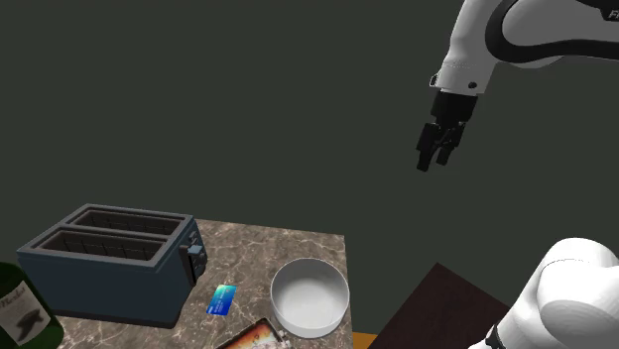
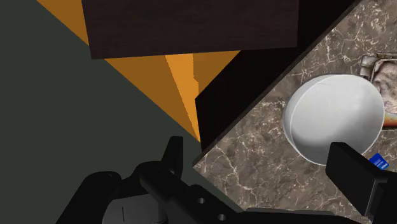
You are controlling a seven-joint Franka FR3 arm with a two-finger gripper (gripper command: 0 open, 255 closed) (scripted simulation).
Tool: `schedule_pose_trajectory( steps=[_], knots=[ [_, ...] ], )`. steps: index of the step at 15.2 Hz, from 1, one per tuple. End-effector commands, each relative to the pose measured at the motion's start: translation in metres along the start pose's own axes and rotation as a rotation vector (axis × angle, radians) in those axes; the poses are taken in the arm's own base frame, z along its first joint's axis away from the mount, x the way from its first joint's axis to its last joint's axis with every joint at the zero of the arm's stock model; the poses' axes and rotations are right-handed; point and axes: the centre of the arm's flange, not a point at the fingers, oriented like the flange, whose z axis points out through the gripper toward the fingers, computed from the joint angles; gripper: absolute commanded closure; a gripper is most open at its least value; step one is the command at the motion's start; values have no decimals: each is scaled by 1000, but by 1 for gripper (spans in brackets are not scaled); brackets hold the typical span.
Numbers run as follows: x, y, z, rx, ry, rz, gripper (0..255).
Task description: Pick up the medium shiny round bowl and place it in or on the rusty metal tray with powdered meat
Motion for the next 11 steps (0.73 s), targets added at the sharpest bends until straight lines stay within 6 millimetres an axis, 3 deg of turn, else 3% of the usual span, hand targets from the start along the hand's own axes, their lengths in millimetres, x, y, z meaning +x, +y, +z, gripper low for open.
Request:
schedule_pose_trajectory(
  steps=[1, 11],
  knots=[
    [0, 0, 0, 0, 0, 0, 0],
    [37, -52, 116, 10, -15, 21, 0]
  ],
)
